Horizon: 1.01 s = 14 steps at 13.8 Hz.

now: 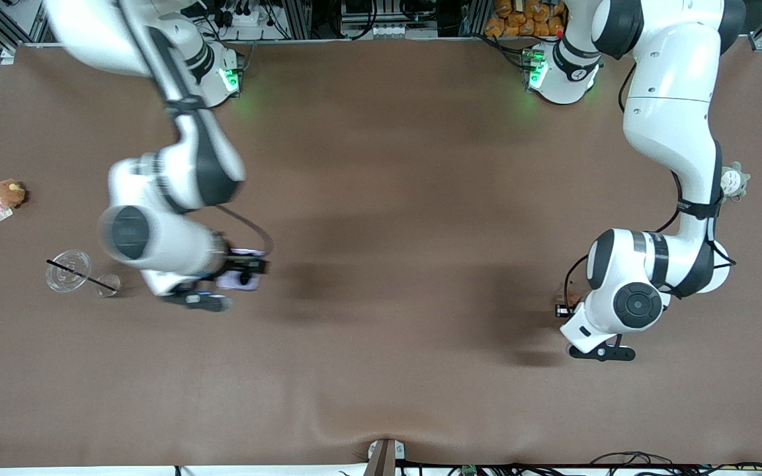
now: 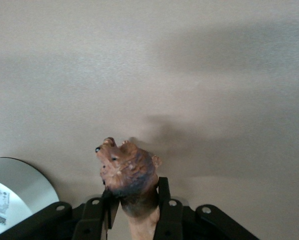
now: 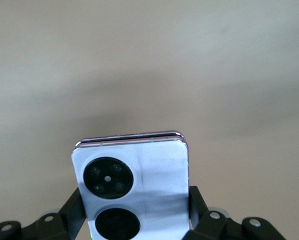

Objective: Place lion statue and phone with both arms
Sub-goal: 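Carry the lion toward the lamp while the right gripper carries the phone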

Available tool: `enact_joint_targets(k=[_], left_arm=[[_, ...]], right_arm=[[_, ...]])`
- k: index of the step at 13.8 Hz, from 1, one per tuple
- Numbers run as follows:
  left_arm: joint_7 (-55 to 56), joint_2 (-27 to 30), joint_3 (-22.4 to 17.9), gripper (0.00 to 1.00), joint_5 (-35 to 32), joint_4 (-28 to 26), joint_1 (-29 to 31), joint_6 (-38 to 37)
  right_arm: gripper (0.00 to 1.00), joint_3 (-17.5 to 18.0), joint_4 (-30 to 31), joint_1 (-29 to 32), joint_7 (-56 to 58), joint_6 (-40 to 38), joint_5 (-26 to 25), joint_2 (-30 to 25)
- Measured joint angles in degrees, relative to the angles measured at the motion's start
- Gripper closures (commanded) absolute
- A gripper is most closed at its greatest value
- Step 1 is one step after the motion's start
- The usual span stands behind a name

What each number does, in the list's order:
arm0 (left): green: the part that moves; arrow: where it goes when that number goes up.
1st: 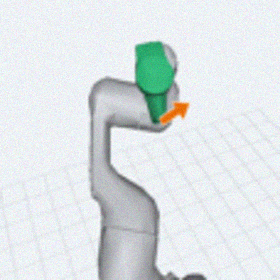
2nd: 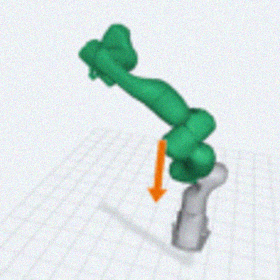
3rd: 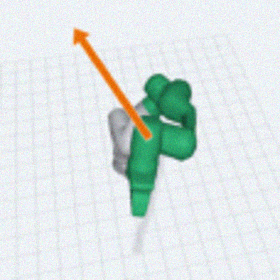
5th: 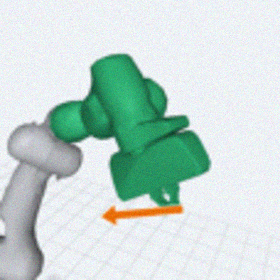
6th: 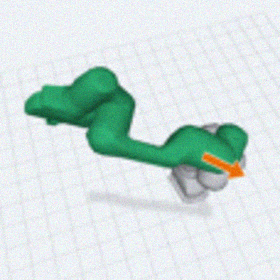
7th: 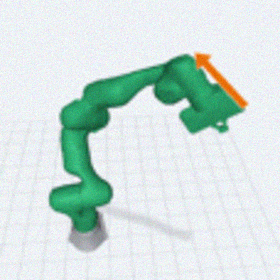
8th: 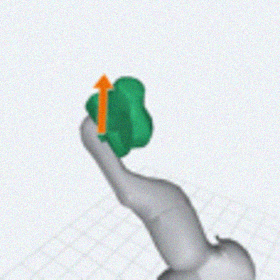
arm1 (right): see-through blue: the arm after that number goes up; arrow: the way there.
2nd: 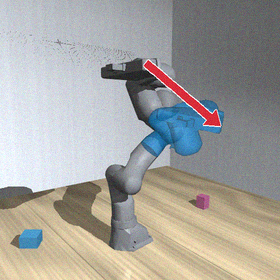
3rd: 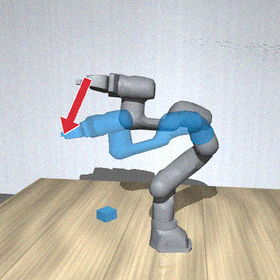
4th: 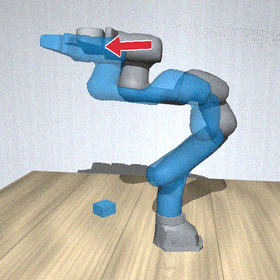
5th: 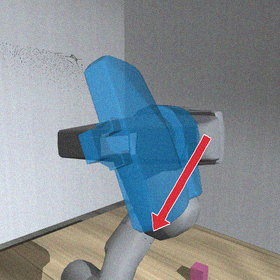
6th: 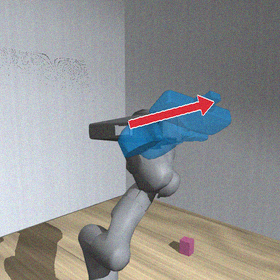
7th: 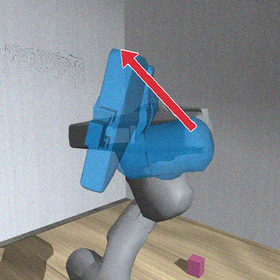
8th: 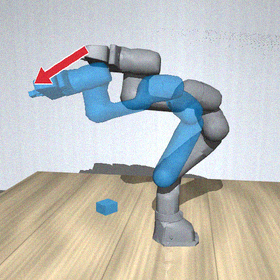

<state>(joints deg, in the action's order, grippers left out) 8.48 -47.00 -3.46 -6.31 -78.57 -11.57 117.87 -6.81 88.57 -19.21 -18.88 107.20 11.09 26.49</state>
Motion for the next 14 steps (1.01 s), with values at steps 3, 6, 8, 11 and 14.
enact_joint_targets(k=[3, 6, 8, 11, 14], left_arm=[[-0.84, 0.00, -0.10, 1.00, -0.05, -0.12, 1.65, 0.00], [-2.55, 0.00, -0.06, 1.00, -0.05, -0.26, 3.00, 0.04], [-2.78, 0.00, -0.03, 1.00, -0.05, -0.35, 3.62, 0.06], [-2.81, 0.00, 0.27, 0.00, -0.05, -0.42, 3.84, 0.53], [-2.81, 0.01, 0.47, 0.00, -0.05, -0.42, 3.63, 1.65]], right_arm=[[1.00, -0.13, 1.48, 9.49, 10.77, -1.74, -0.02, -0.10], [1.00, -0.12, 4.52, 15.59, 17.30, 0.43, -2.23, 0.57], [1.00, -0.06, 7.99, 16.40, 18.35, 5.67, -3.66, 1.03], [1.00, 0.52, 15.20, 16.35, 18.35, 14.02, -5.31, 1.57], [1.00, 0.45, 19.13, 16.47, 18.35, 17.12, -5.60, 2.84]])
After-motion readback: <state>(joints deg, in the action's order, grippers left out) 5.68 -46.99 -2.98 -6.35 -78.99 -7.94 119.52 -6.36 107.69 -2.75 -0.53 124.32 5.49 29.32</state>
